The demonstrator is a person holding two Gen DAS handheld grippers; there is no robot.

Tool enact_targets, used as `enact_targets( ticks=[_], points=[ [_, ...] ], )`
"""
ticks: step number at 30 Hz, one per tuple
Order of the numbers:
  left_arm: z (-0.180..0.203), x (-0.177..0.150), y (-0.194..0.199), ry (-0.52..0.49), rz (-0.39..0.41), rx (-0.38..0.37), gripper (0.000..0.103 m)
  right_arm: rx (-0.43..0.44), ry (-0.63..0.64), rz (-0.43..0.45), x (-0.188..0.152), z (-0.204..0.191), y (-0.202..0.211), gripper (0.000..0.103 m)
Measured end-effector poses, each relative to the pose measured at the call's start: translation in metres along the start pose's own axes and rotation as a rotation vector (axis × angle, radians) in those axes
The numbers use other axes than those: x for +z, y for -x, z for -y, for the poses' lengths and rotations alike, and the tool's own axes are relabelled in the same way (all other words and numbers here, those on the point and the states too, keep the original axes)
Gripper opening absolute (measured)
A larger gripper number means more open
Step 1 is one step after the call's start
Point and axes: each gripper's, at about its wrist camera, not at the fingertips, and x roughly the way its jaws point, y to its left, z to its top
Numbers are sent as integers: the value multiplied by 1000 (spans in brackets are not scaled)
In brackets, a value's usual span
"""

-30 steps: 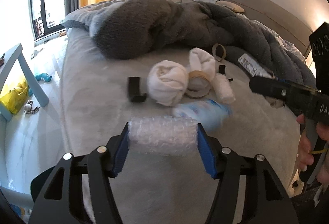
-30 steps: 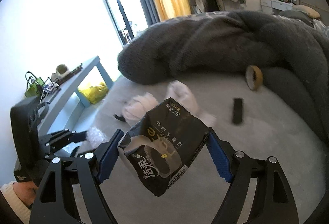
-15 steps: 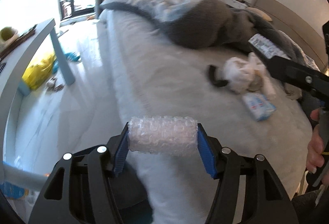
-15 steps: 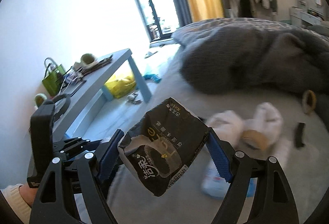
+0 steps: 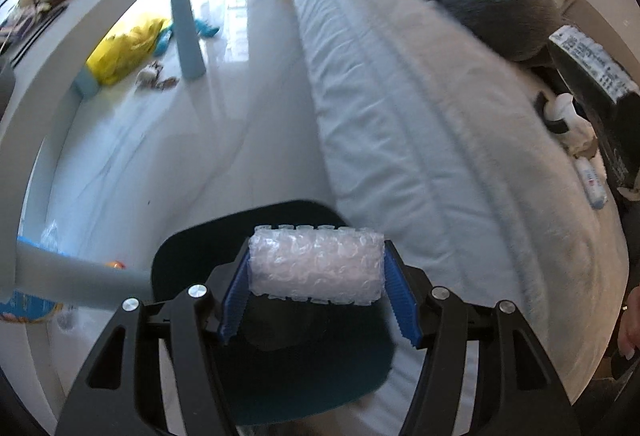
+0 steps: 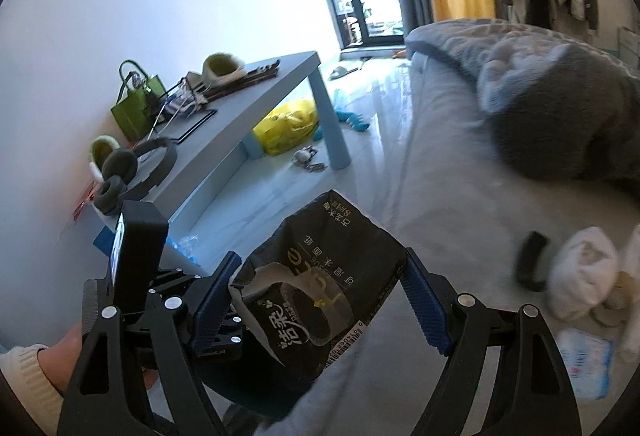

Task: Collect trash
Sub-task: 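Carry the bubble wrap and black bag to the black bin with both tools, then open the left tool over the bin while the right tool releases the black bag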

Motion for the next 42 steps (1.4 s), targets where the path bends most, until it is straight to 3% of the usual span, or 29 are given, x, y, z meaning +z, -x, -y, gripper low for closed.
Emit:
enact_targets(
  ticks=[6,12,21,30,42],
  points=[
    [-34,-14,-9,45,-85,23,64,34,22,-56,2,-26,-29,81],
    [-58,-25,-23,83,-183,-2,64,55,49,-114,0,-52,-56,81],
    [-75,-35,-15,83,-204,-17,75,93,-24,-234,-14,-57,-101,81],
    [-103,-31,23,136,-94,6,75,63,-41,-324,-32,-58,-136,82],
    [-115,-22,72,126,99,29,64,40,19,-456,-61,-78,-176,82]
  ],
)
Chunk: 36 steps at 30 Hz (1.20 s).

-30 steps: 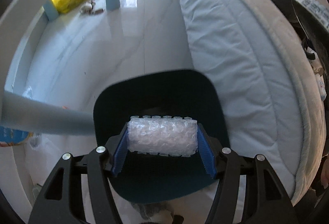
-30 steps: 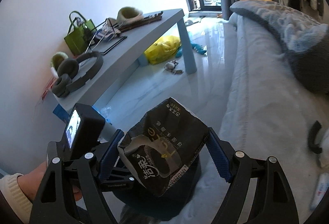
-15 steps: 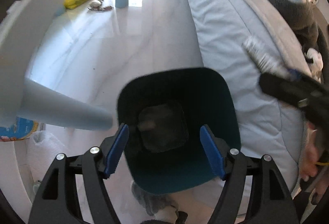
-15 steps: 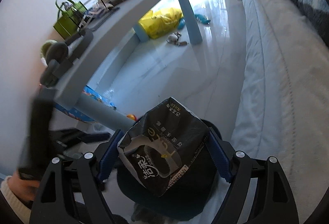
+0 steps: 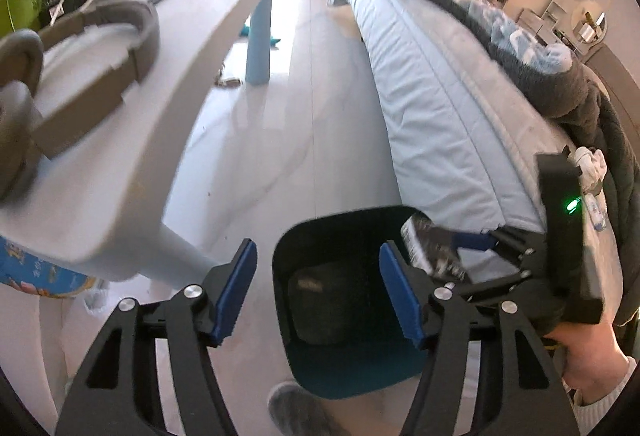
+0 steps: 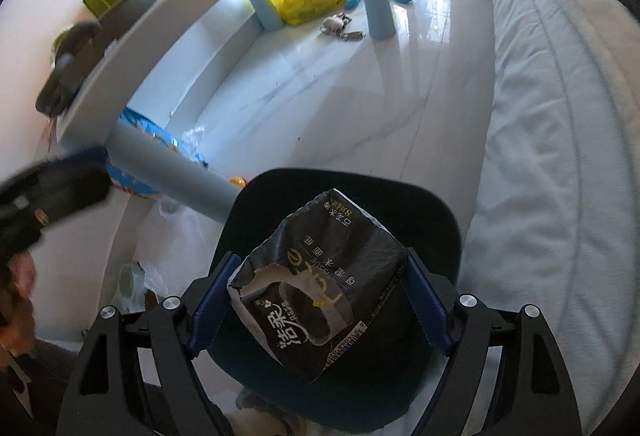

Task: Collect trash
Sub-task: 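Open the left tool over the bin while the right tool releases the black bag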

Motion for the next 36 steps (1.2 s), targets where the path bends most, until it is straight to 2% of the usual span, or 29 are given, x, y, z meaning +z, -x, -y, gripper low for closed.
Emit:
enact_targets(
  ticks=[5,11,13,17,22,26,30,36],
  points=[
    [0,8,17,6,74,-19,57,-25,21,-60,-6,-4,-17,83],
    [8,19,42,2,205,-35,55,-77,55,-148,-22,-4,-36,87],
    [13,22,49,2,242,-44,55,-88,67,-160,-24,-6,-37,91],
    [24,26,62,-10,306,-30,56,-85,95,-152,-27,-11,-29,92],
    [39,32,75,-18,364,-36,56,-53,112,-98,-23,-19,-4,92],
    [54,35,91,-23,439,-51,57,-17,138,-19,-20,-28,31,92],
    [65,38,106,-26,509,-68,61,-29,161,50,-22,-26,57,92],
    [83,44,111,-9,551,-91,65,-65,178,180,-23,-6,100,92]
  ],
)
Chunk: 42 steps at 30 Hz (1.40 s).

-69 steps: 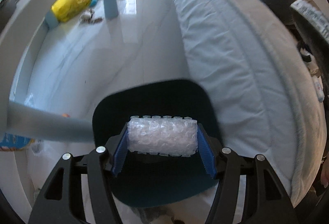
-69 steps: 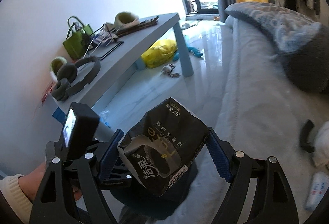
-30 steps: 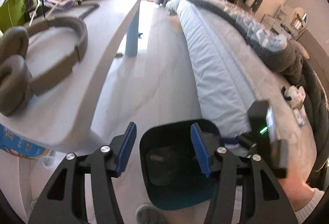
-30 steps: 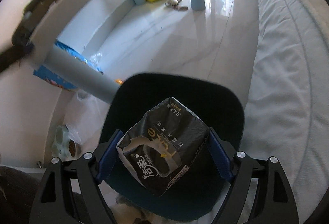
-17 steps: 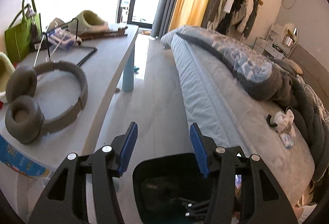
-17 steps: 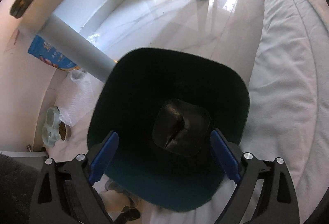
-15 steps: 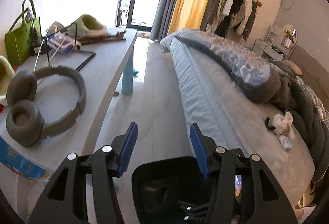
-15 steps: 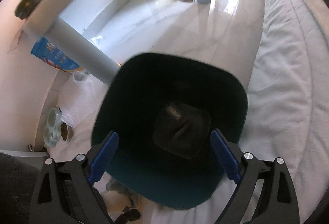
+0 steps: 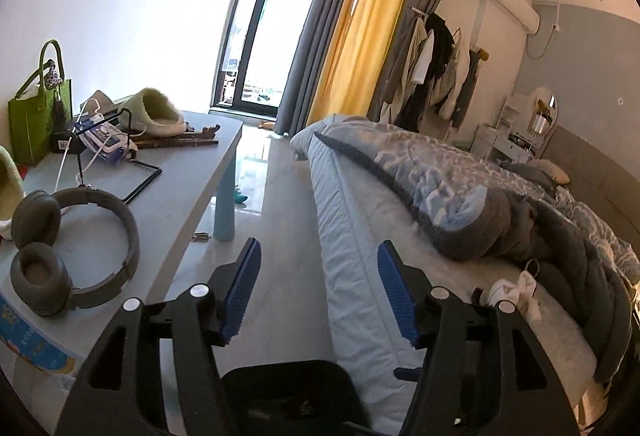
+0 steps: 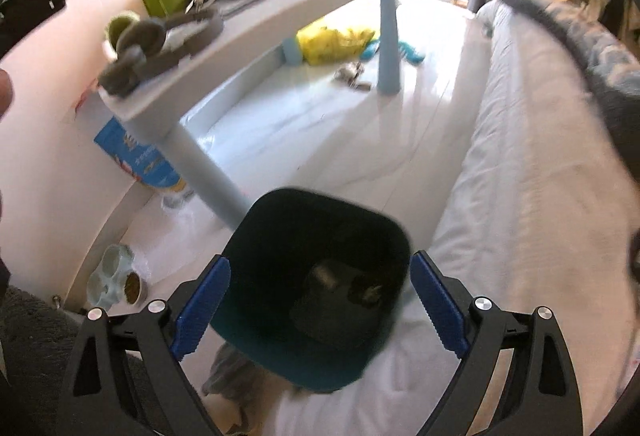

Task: Collect trash
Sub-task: 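Open the left tool over the bin while the right tool releases the black bag, then move both tools back over the bed toward the remaining items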

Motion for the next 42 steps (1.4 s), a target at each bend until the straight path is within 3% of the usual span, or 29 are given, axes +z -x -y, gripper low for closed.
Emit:
enact_targets(
  ticks=[2,13,20,34,42],
  points=[
    [5,0,-2,3,4,-4,72,-8,-1,38,-1,8,13,92],
    [49,-4,-17,-28,1,-17,82,-49,-68,229,-11,59,77,92],
    [78,-11,-26,-72,-11,-25,92,-134,-132,309,-23,102,117,92],
    [145,-38,-61,-137,-110,-117,94,-281,-297,354,-70,190,163,92],
    [174,-55,-78,-145,-169,-153,94,-286,-404,353,-104,234,170,92]
  ],
)
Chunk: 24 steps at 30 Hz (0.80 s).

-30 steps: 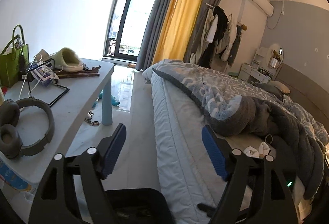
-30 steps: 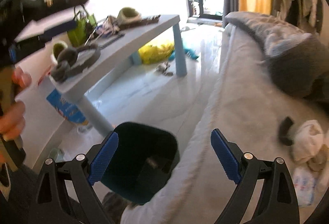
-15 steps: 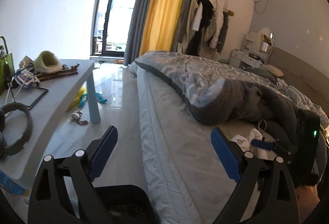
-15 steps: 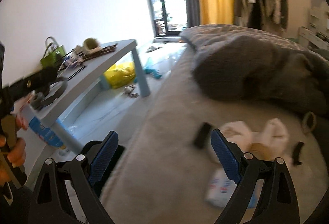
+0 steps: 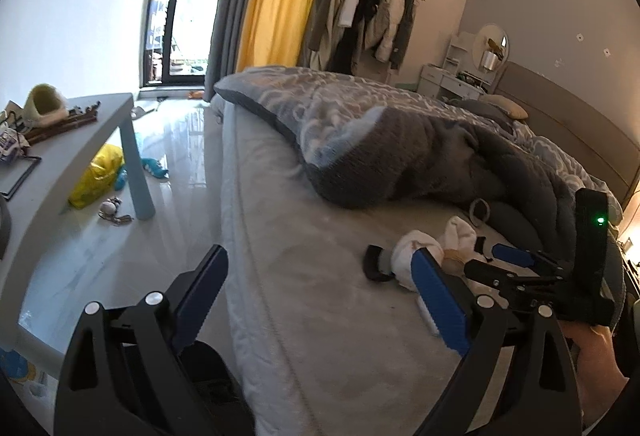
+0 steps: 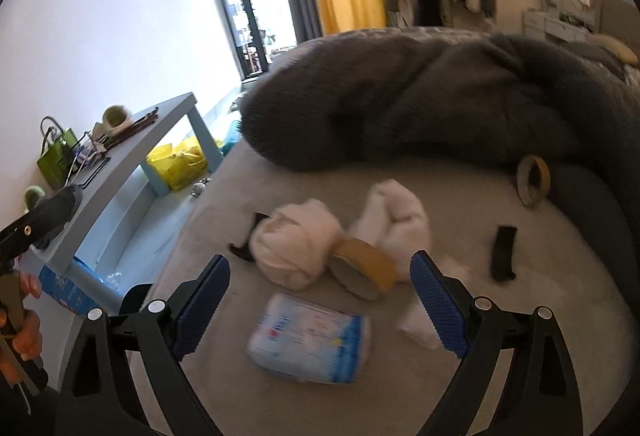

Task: Collect trash
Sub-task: 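Move both tools back over the bed toward the remaining items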

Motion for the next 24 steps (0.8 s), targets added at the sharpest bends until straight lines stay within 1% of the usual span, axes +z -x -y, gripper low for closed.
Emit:
enact_targets(
  ticks=[6,8,11,15,16,17,21,23,24],
  points=[
    [20,-8,-14,-24,-46,-32,94,-14,-74,-51,-14,31,-16,92],
    [25,-11,-18,-35,-62,-41,94,-34,-70,-61,-17,36,-20,92],
    [37,-16,-26,-55,-89,-57,94,-89,-34,-73,-19,41,-24,92],
    [53,-24,-36,-78,-129,-89,94,-119,-28,-94,-21,50,-28,92],
    [59,-27,-40,-85,-144,-100,94,-122,-30,-102,-23,54,-29,90],
    [63,-29,-42,-90,-156,-110,94,-125,-37,-106,-24,57,-30,81],
    [81,-38,-55,-109,-213,-144,95,-129,-61,-117,-28,72,-32,66],
    [87,-43,-61,-118,-237,-152,96,-131,-74,-121,-30,81,-31,53],
    [91,-46,-63,-124,-246,-152,96,-125,-86,-124,-31,86,-31,51]
  ],
)
